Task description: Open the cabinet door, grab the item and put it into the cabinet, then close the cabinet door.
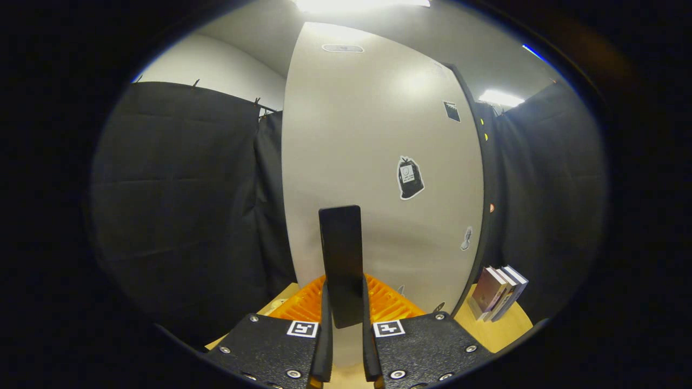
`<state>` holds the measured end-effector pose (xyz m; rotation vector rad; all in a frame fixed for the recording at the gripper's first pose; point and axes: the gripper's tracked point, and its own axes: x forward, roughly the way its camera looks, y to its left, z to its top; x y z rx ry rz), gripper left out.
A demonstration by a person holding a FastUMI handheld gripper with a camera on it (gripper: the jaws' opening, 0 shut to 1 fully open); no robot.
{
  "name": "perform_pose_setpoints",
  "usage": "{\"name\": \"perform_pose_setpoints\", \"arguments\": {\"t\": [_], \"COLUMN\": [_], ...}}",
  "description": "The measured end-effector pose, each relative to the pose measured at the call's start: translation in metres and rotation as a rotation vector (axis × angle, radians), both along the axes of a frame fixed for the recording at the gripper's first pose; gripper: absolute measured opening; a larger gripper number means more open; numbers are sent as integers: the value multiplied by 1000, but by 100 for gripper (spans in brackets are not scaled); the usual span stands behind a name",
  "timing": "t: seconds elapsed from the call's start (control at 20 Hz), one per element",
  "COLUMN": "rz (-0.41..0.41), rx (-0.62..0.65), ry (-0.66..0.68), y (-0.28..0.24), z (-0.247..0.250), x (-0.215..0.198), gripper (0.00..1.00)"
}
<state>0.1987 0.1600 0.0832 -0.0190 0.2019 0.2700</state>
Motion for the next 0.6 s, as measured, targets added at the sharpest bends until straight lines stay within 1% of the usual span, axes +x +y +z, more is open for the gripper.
{"name": "perform_pose_setpoints", "arguments": {"t": [0.05,0.45,0.6], "rz": [-1,9,-2], "rx": [-3,7,-5], "ry": [-3,13,8], "y": [-5,-39,-49], "z": [1,5,7], "x": [-4,-23,-28], "gripper": [21,20,20]}}
